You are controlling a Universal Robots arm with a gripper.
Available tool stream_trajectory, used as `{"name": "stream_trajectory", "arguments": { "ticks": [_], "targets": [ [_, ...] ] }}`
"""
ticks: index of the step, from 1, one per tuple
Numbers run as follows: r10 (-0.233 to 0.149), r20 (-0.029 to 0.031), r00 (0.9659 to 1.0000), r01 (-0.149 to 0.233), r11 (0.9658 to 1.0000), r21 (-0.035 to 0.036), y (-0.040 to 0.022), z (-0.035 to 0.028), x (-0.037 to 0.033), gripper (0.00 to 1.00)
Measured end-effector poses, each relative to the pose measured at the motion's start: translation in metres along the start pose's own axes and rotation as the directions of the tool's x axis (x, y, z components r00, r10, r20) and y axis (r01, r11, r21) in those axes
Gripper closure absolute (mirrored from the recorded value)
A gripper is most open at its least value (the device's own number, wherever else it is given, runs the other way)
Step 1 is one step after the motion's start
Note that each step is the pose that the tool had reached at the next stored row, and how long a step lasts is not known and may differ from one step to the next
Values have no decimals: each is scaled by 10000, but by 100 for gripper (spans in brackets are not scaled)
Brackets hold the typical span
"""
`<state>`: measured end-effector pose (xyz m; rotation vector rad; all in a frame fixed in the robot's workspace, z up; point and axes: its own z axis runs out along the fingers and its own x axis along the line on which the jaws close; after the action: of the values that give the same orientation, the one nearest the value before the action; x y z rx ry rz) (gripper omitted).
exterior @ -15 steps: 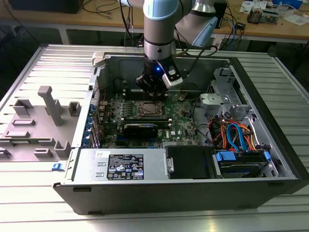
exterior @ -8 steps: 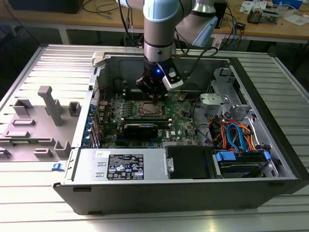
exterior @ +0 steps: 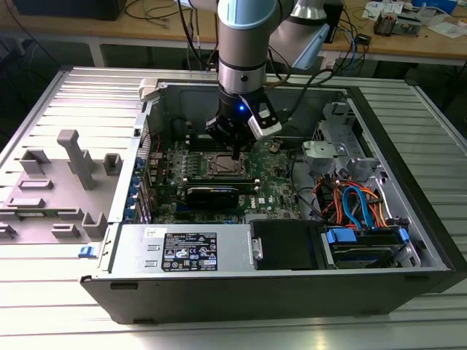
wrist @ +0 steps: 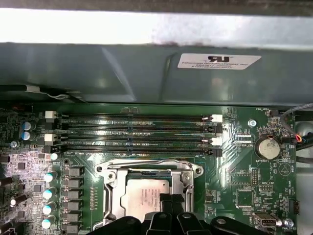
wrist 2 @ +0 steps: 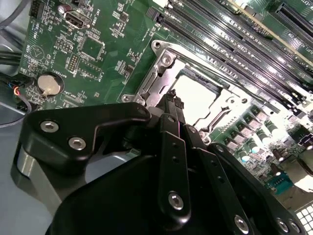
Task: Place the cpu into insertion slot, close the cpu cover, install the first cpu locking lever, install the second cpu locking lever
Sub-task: 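Install the second cpu locking lever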
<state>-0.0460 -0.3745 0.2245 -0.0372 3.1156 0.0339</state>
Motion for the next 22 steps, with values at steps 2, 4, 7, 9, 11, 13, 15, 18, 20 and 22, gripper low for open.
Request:
{"name": "stream_trajectory", "arguments": {
  "ticks": [2, 4, 7, 9, 11, 13, 15, 18, 20, 22],
  "targets": [
    [0, -10, 10000, 0, 10000, 0, 0, 0, -8, 89],
    [1, -20, 10000, -1, 10000, -1, 0, 0, -16, 89],
    [0, -25, 10000, 0, 10000, -1, -1, 0, -21, 89],
    [1, -47, 10000, -1, 10000, -1, -1, 1, -40, 89],
    [2, -69, 10000, -2, 10000, -2, -2, 2, -59, 89],
    [1, -72, 10000, -1, 10000, -2, -2, 2, -62, 89],
    [2, -77, 10000, -2, 10000, -2, -2, 2, -65, 89],
    [1, -82, 10000, -1, 10000, -2, -2, 2, -70, 89],
    [2, -85, 10000, -2, 10000, -2, -2, 2, -72, 89],
    [2, -88, 10000, -2, 10000, -2, -3, 2, -75, 89]
  ]
}}
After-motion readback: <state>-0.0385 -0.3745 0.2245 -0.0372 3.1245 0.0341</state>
